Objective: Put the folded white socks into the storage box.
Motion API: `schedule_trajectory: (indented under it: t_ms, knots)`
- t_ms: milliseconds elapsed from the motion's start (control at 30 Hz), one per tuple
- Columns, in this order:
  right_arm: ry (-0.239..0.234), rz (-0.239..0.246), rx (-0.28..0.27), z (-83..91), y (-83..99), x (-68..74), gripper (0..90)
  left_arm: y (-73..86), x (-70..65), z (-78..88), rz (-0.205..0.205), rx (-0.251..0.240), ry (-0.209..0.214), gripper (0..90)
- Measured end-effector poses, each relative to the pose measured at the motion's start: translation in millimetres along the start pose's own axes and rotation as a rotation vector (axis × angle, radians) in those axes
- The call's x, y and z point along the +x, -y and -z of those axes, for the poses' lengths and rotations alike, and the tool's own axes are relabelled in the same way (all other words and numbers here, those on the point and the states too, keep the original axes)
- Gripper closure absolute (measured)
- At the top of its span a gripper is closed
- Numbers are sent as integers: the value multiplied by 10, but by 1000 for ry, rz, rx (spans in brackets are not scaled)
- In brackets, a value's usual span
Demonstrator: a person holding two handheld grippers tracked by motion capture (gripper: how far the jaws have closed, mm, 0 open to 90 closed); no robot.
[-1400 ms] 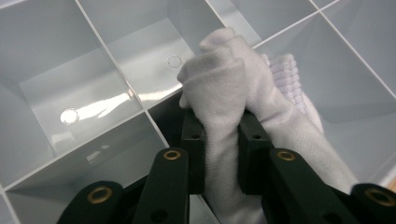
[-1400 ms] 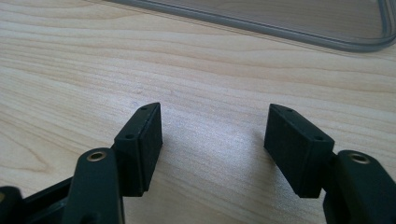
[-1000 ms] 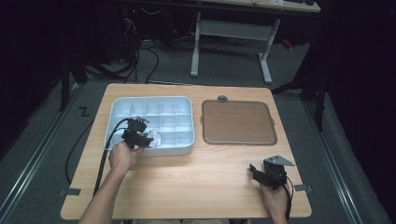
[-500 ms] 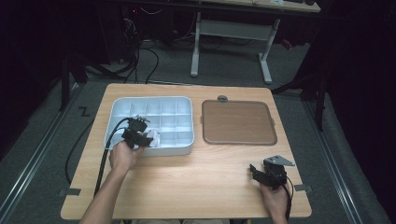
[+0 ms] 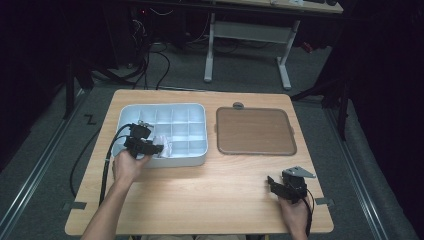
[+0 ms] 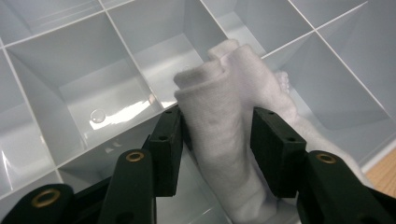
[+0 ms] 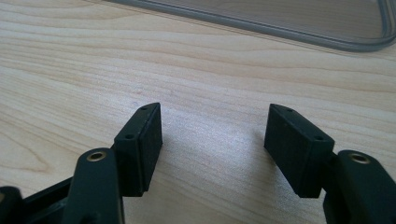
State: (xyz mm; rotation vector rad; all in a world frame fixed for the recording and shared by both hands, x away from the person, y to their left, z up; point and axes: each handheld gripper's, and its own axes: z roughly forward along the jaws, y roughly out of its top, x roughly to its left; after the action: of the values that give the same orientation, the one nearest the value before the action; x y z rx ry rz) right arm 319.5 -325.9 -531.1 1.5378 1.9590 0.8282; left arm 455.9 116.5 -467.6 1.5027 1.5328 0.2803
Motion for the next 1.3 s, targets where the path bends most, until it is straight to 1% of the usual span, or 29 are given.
schedule_trajectory:
  t_ms: [33,167,233,400,533,600,733,767,833,867,900,1000,1033,1167,1300]
  knots:
    - [0,0,0,0,0,0,374,-3,2,11,1,-7,3,529]
    - [0,0,0,0,0,0,373,-35,-49,74,22,-48,40,486]
    - [0,0,0,0,0,0,374,-39,-78,91,20,-56,51,467]
    - [0,0,0,0,0,0,374,-35,-132,98,14,-68,54,411]
    - [0,0,0,0,0,0,374,-25,-181,69,-3,-80,34,409]
    - [0,1,0,0,0,0,373,-19,-203,42,-16,-83,14,449]
    - [0,1,0,0,0,0,373,5,-238,-12,-72,-83,-26,567]
    - [0,1,0,0,0,0,373,10,-242,-18,-84,-84,-33,611]
    - [0,1,0,0,0,0,373,20,-236,-29,-100,-86,-44,701]
    - [0,0,0,1,0,1,373,22,-219,-43,-96,-75,-46,724]
    - [0,1,0,0,0,0,373,26,-209,-59,-93,-68,-50,739]
    - [0,0,0,0,0,0,373,48,-195,-96,-109,-47,-65,775]
    - [0,1,0,0,0,0,373,55,-190,-108,-108,-39,-69,784]
    - [0,-1,0,0,0,1,373,97,-164,-179,-115,-1,-85,805]
    - [-1,0,0,0,0,0,372,116,-151,-223,-117,22,-90,814]
